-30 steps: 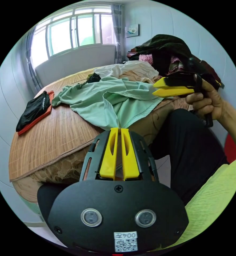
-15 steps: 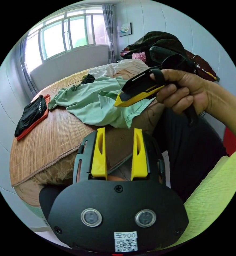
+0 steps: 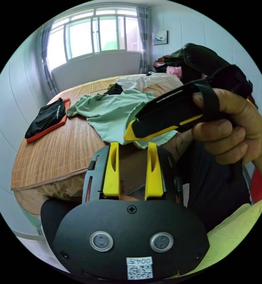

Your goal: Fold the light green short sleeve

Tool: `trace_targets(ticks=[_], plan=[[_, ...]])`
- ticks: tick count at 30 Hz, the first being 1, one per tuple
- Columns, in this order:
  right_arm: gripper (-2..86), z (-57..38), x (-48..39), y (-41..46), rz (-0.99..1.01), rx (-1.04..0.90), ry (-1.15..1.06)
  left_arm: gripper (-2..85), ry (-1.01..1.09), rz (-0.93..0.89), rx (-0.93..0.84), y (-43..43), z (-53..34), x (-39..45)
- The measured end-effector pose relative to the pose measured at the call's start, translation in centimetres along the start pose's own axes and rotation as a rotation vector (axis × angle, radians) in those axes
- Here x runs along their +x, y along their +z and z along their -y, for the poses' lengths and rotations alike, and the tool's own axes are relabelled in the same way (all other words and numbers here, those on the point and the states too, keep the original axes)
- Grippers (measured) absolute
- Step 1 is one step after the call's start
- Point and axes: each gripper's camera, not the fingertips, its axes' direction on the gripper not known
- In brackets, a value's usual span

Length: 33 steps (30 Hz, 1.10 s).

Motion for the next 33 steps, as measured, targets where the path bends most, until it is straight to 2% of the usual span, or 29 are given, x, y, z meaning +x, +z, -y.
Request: trace_targets(ticks=[11, 17, 20, 21, 22, 25, 28, 33], plan=[[-0.6, -1.3, -5.9, 3.9, -0.053, 0.085, -0.102, 1.9, -0.188, 0.016, 0.013, -1.8, -1.6, -6.2], [2.8, -3.9, -8.0, 4.6, -0.134, 0.191, -0.209, 1.1, -0.371, -0.152, -0.031, -1.8, -2.6, -12.5], [7.4, -6.5, -6.2, 2.6, -0.359, 0.259, -0.2, 1.1, -0.402, -0.196, -0.048, -1.7, -2.7, -15.4], [8.2, -7.6, -5.0, 1.8, -0.513, 0.274, -0.191, 1.1, -0.4, -0.195, -0.056, -1.7, -2.6, -16.3], [9.0, -8.5, -3.6, 1.1, -0.668, 0.259, -0.176, 1.2, -0.401, -0.194, -0.06, -1.6, -2.6, -16.7], [10.8, -9.7, -0.2, 0.4, -0.903, 0.172, -0.162, 1.2, -0.41, -0.201, -0.078, -1.1, -2.7, -18.1], [11.3, -10.0, 1.1, 1.3, -1.036, 0.089, -0.224, 1.3, -0.418, -0.203, -0.099, -0.5, -2.6, -18.6], [9.5, -9.7, 0.1, 3.5, -1.109, 0.017, -0.329, 1.3, -0.402, -0.184, -0.114, 0.0, -1.9, -19.3]])
